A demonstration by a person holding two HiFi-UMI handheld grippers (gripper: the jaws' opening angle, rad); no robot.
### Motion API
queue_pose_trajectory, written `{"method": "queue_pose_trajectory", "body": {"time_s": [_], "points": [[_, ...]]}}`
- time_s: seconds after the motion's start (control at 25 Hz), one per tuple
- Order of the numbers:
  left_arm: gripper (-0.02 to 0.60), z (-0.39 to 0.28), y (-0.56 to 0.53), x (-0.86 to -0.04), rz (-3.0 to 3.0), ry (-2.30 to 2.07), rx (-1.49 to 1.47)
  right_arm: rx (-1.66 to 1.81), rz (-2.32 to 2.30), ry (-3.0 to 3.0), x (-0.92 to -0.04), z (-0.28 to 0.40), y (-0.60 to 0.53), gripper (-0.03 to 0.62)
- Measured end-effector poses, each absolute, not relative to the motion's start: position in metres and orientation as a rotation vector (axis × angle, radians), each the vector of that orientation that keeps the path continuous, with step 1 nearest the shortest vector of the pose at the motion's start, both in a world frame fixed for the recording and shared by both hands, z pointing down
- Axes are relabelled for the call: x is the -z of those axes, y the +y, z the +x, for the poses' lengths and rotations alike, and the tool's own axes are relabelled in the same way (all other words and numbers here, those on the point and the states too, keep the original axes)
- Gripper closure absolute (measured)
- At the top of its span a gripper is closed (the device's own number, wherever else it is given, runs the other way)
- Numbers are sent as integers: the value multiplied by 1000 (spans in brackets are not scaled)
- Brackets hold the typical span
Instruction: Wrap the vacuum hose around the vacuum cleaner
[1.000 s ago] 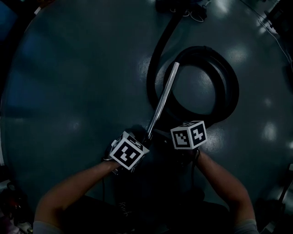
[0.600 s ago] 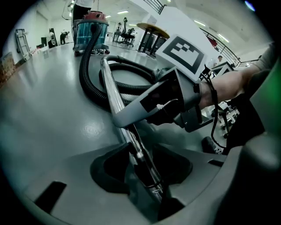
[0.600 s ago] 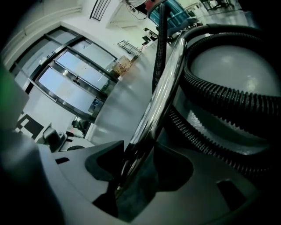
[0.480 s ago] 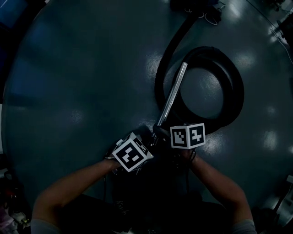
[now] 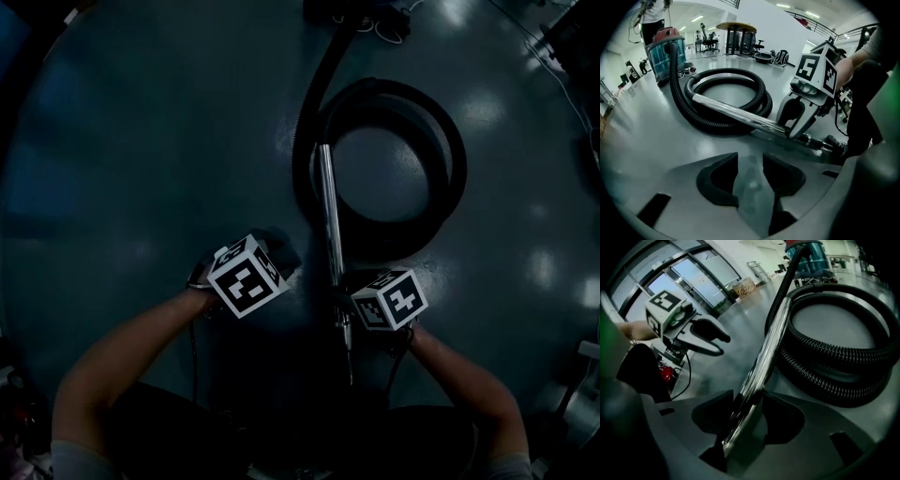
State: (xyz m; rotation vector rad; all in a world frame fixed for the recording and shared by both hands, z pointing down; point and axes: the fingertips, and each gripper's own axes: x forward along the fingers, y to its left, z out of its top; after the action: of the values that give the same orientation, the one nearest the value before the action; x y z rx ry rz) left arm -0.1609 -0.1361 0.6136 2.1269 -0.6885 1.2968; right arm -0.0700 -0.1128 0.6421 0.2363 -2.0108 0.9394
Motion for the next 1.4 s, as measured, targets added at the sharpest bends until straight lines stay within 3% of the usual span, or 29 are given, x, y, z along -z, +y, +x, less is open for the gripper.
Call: {"method": "queue_pose_trajectory", "body": {"time_s": [0.68,1.12,1.4], "points": [[413,-67,-199,-545,2133,-560,-1611,-321,109,-1892,-625,112,-185,432],[413,-67,-231,-511,2123,-556,-1747,-89,29,-1828,-625,158,-239,447],[411,-39,-269,-551,2263,-504,-1722,0,24,-1763,-626,177,-284,457]]}}
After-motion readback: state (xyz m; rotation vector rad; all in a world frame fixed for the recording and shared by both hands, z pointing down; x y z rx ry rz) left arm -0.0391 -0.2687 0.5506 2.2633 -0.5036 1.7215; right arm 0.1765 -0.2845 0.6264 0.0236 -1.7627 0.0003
